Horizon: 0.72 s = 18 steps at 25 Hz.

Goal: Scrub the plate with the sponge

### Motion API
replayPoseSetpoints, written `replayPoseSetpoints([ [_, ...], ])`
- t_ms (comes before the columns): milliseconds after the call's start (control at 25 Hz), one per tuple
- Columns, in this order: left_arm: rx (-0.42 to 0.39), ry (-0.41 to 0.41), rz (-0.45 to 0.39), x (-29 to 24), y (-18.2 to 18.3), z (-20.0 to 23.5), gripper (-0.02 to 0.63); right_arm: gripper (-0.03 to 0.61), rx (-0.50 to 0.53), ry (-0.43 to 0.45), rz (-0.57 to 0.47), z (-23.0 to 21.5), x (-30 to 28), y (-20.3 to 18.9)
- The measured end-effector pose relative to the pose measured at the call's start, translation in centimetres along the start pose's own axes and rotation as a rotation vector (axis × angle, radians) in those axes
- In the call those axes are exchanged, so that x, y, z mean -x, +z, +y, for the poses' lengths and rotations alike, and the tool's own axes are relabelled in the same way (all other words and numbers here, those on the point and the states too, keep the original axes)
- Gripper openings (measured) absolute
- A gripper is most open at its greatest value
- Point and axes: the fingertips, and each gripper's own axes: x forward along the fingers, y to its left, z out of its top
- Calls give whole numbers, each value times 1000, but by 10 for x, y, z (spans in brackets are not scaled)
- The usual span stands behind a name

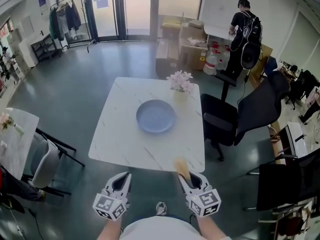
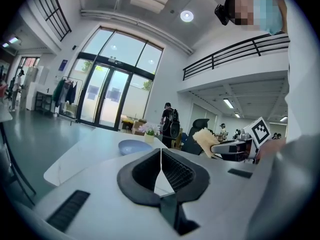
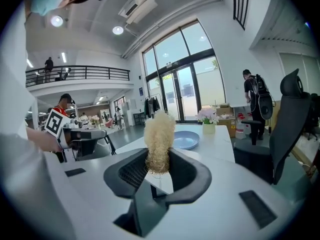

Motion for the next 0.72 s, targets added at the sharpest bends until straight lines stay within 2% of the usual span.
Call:
replayPoseSetpoints([
  [400,25,49,4,-37,5,40,32,124,-4,38,45,-24,-54,0],
  [560,37,14,26,-57,12,65,32,124,-18,5,50,-27,-78,10],
  [720,13,-59,30,-85,33,90,32,124,-28,-51,39,-33,-107,27],
])
